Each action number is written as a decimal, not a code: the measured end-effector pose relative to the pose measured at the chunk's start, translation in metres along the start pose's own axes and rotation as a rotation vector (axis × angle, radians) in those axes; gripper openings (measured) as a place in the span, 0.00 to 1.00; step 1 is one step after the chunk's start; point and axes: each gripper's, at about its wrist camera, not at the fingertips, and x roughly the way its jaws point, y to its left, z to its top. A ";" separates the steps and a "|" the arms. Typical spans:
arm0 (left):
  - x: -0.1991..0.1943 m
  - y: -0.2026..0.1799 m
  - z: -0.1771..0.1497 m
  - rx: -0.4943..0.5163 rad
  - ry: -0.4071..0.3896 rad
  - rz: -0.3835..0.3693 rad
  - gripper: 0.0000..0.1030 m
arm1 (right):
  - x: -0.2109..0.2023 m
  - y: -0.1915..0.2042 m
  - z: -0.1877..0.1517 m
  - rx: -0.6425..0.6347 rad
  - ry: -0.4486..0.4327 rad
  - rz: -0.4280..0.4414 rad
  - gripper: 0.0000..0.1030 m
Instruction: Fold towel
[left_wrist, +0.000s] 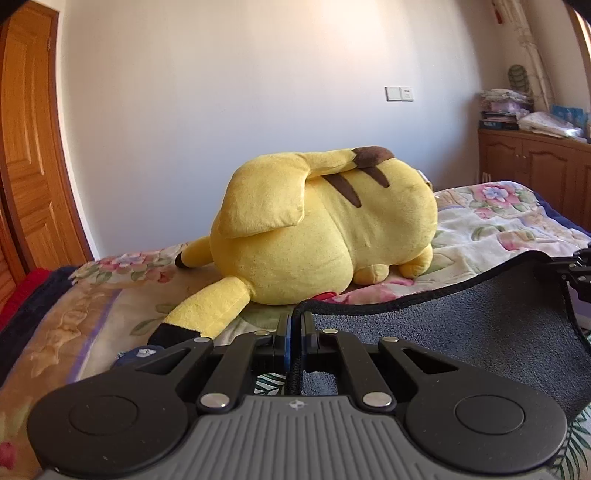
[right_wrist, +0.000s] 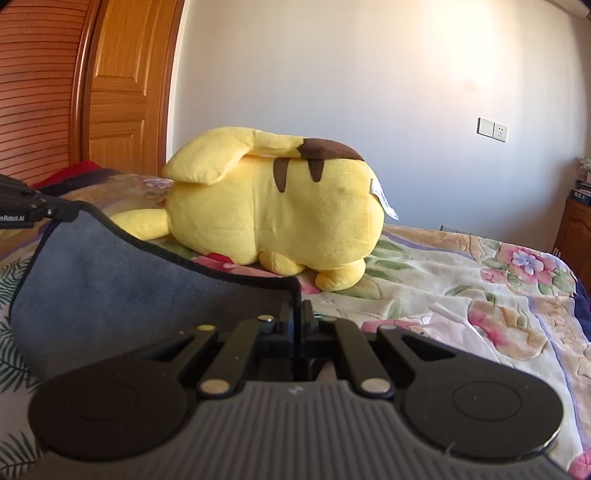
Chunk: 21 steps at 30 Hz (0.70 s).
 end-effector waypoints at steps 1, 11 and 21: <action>0.003 0.000 -0.001 -0.002 0.001 0.002 0.00 | 0.002 0.000 -0.001 -0.002 0.001 -0.004 0.04; 0.037 -0.006 -0.018 0.035 0.042 0.020 0.00 | 0.031 -0.002 -0.017 -0.024 0.051 -0.030 0.04; 0.062 -0.005 -0.038 0.007 0.126 -0.007 0.00 | 0.052 0.002 -0.034 -0.057 0.096 -0.035 0.04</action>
